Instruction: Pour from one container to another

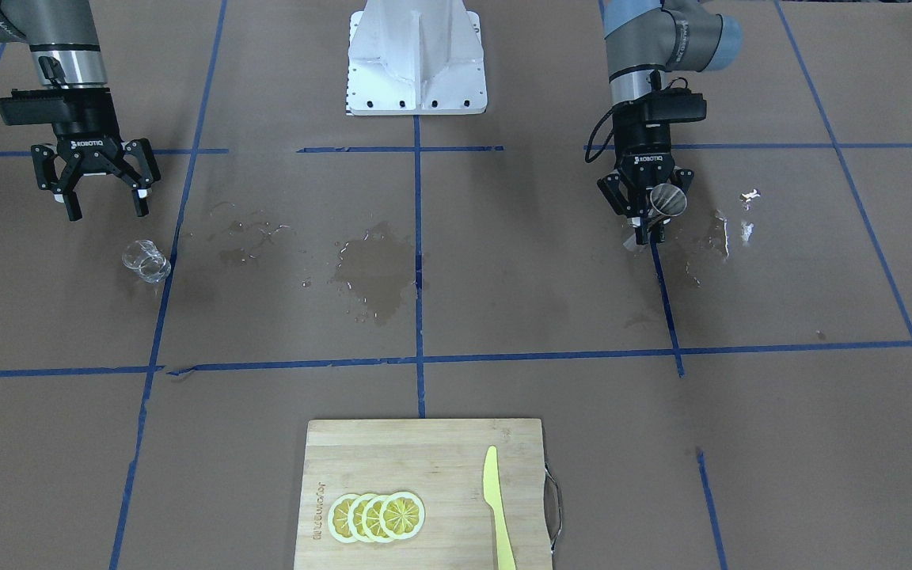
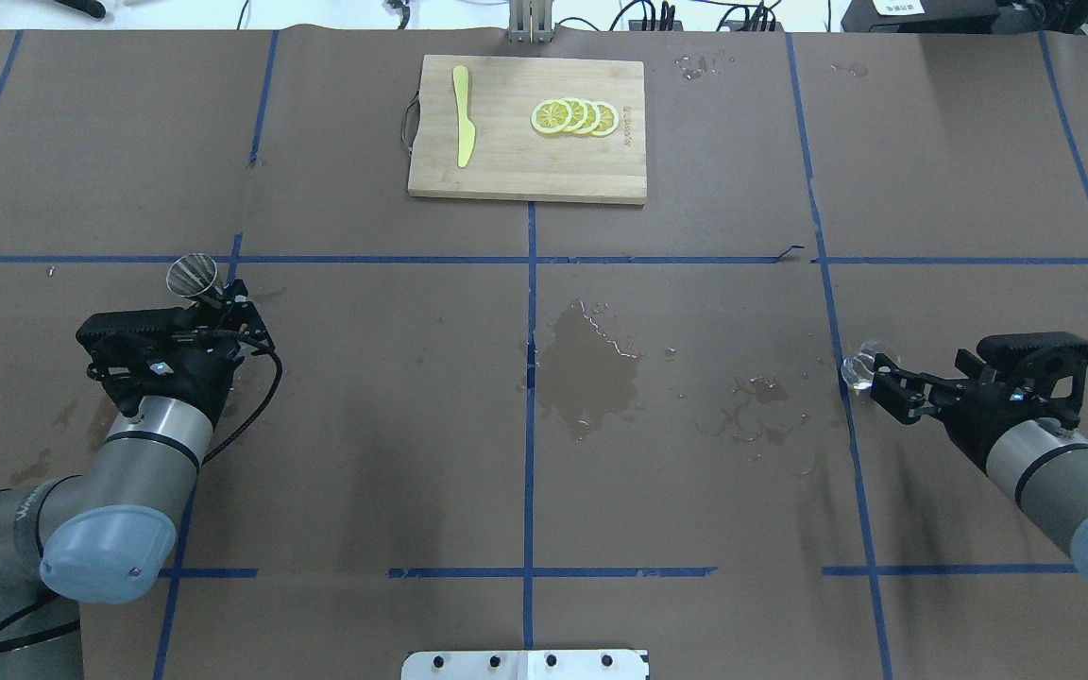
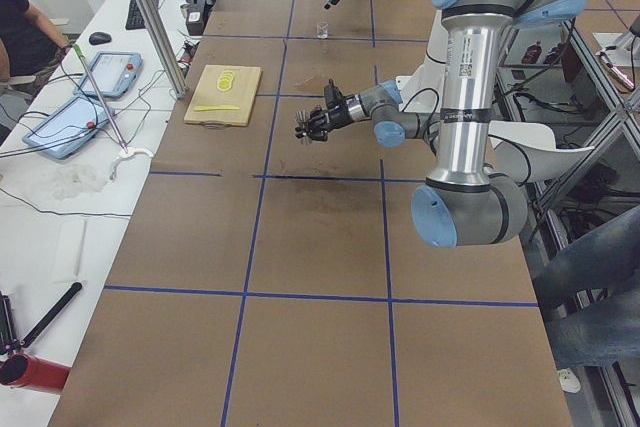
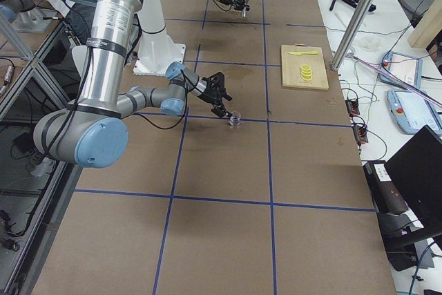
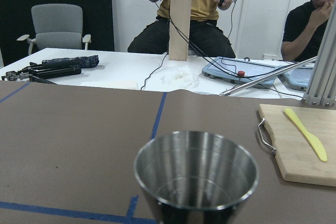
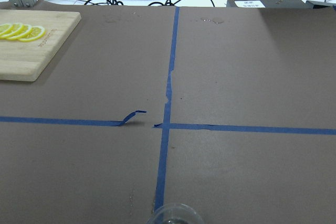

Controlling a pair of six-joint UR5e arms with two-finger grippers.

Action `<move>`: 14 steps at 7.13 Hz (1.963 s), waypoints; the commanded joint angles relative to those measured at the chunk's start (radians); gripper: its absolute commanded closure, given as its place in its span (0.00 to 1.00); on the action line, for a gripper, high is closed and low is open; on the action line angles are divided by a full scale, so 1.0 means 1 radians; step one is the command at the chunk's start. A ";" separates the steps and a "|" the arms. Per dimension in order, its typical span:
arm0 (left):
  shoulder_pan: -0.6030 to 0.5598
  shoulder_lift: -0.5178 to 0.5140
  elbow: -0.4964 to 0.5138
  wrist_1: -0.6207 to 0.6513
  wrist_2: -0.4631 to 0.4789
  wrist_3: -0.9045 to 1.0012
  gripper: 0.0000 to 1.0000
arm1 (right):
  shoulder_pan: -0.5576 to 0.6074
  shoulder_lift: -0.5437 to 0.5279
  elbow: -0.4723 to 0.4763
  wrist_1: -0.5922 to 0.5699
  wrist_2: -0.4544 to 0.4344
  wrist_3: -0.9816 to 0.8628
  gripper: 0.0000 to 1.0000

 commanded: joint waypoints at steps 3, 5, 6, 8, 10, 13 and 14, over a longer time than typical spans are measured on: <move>0.002 -0.002 0.017 -0.037 0.001 0.032 1.00 | -0.066 0.108 -0.183 0.103 -0.156 -0.012 0.00; 0.001 -0.005 0.026 -0.037 0.001 0.032 1.00 | -0.066 0.137 -0.230 0.109 -0.162 -0.020 0.00; -0.001 -0.007 0.028 -0.037 0.001 0.032 1.00 | -0.066 0.149 -0.262 0.109 -0.173 -0.020 0.00; -0.001 -0.005 0.028 -0.037 -0.001 0.032 1.00 | -0.066 0.178 -0.309 0.109 -0.200 -0.027 0.00; -0.002 -0.005 0.031 -0.037 0.001 0.032 1.00 | -0.063 0.209 -0.333 0.110 -0.217 -0.044 0.01; -0.002 -0.005 0.034 -0.037 0.001 0.032 1.00 | -0.057 0.209 -0.344 0.109 -0.216 -0.043 0.04; -0.004 -0.005 0.034 -0.037 0.001 0.031 1.00 | -0.051 0.209 -0.346 0.110 -0.216 -0.044 0.06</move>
